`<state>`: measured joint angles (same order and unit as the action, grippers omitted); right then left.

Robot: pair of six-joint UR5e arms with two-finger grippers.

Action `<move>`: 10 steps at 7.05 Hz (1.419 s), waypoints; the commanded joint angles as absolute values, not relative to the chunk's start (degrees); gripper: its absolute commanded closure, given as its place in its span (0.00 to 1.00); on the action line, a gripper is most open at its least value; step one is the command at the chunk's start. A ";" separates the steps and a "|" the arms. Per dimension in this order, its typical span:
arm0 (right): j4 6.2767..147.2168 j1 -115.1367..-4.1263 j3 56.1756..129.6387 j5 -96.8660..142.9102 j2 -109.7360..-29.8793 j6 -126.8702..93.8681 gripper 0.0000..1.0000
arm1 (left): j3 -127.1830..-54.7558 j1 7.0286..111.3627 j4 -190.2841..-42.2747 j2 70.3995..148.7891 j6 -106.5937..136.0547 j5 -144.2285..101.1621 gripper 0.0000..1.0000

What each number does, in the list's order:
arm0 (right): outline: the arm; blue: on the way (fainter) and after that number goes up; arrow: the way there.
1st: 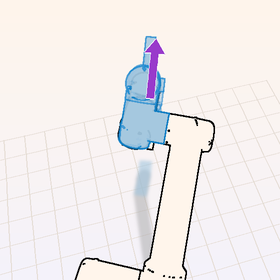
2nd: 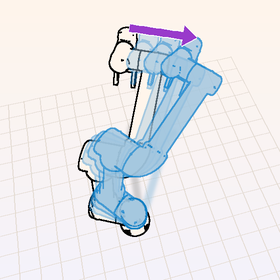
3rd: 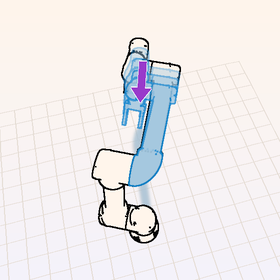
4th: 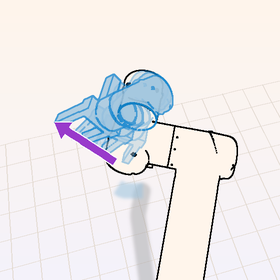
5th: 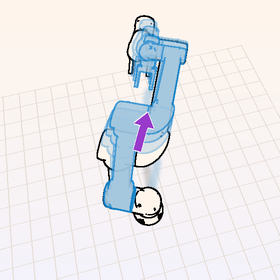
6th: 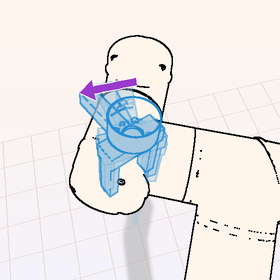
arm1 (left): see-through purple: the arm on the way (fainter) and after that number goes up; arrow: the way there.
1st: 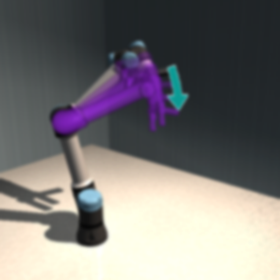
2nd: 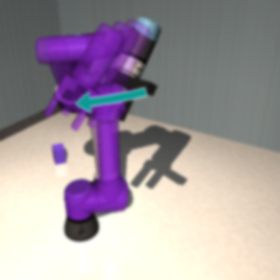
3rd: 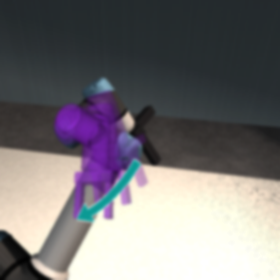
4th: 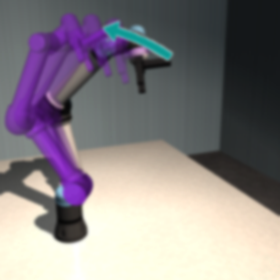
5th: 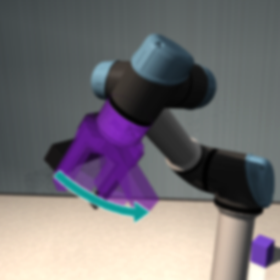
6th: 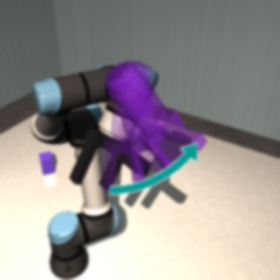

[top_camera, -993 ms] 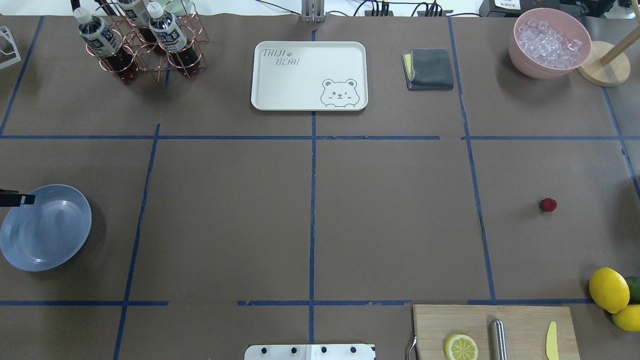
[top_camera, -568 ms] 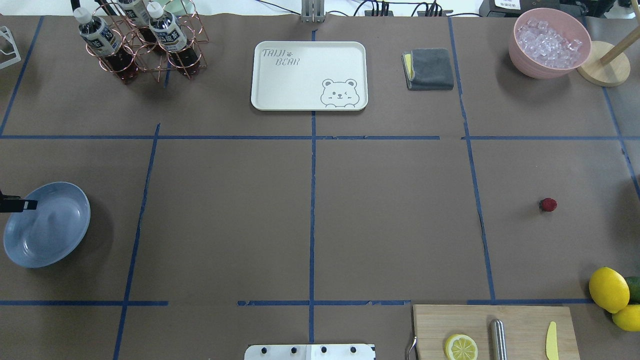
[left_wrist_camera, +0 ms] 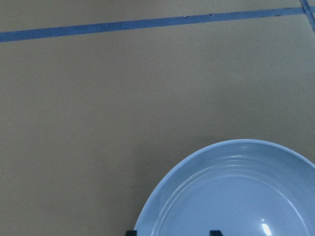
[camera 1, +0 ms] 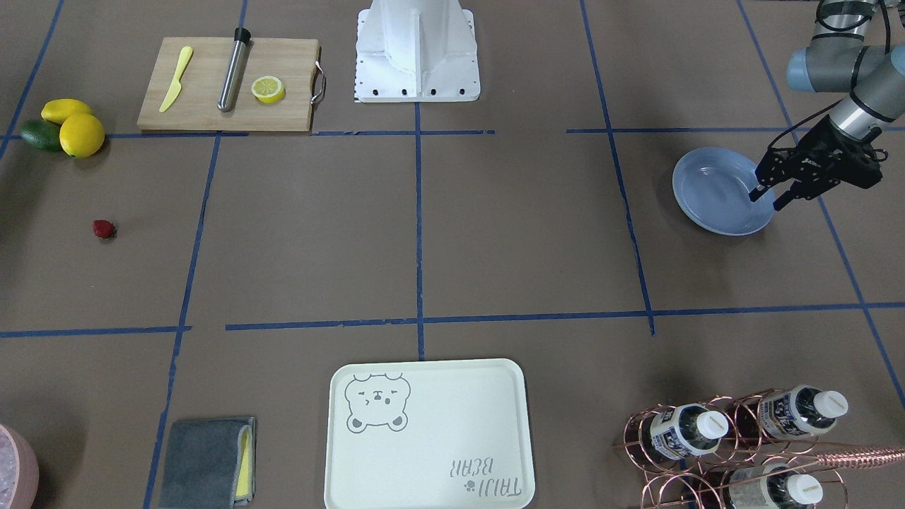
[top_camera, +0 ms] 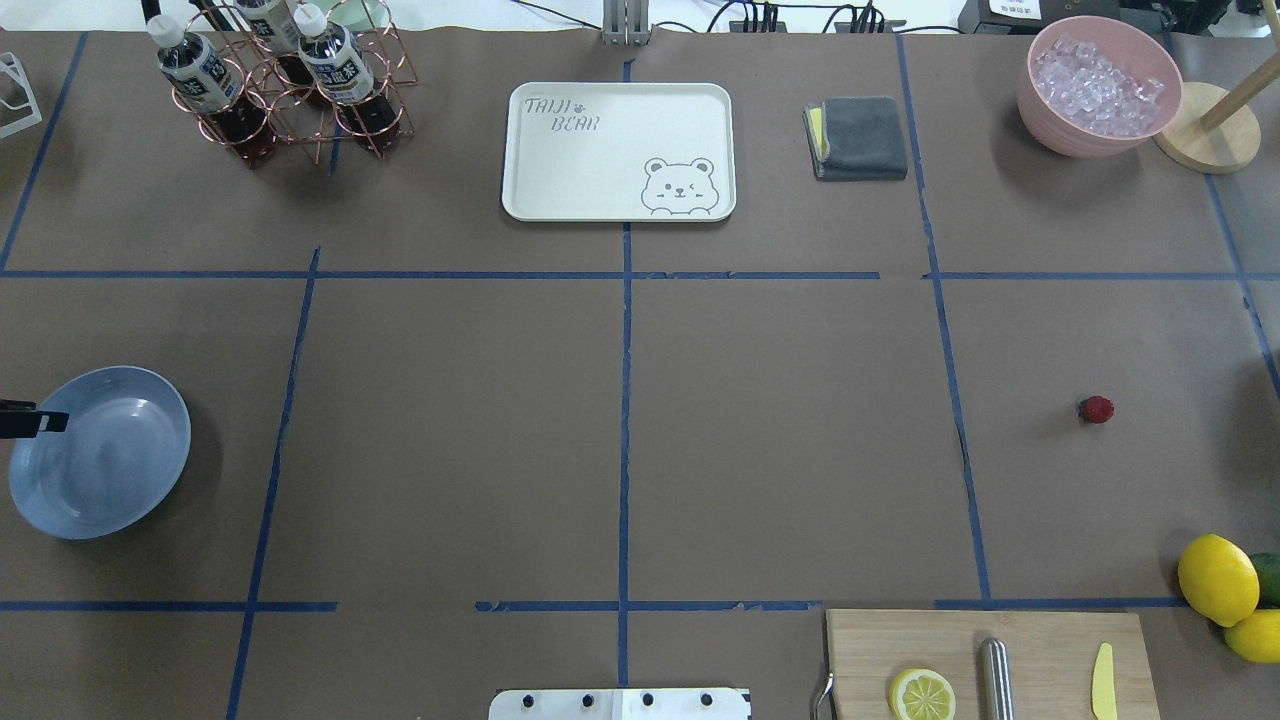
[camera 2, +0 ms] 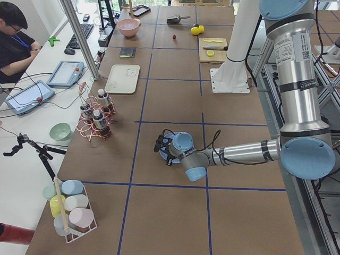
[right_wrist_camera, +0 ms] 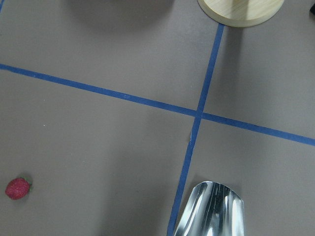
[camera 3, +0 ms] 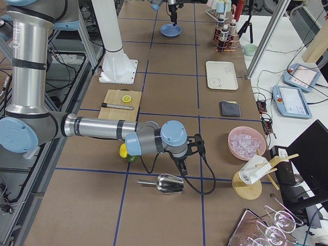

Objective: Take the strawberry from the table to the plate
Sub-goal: 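Lower the left gripper to the rim of the light blue plate and grip it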

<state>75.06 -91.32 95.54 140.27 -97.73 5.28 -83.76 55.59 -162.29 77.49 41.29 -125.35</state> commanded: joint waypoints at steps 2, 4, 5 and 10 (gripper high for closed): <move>75.06 -91.32 95.54 140.19 -97.65 5.27 0.00 | -81.82 55.55 -162.59 77.17 37.79 -125.59 0.42; 75.06 -91.32 95.54 140.27 -97.65 5.27 0.00 | -81.22 55.29 -162.07 78.48 37.79 -125.07 0.42; 75.06 -91.32 95.45 140.19 -97.65 5.27 0.00 | -81.21 55.28 -162.07 78.57 37.79 -124.98 0.45; 75.06 -91.32 95.45 140.27 -97.56 5.27 0.00 | -84.96 55.37 -160.59 79.10 38.84 -127.34 1.00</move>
<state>75.12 -91.32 95.45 140.26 -97.56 5.27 -82.81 55.29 -161.72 78.79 38.37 -126.12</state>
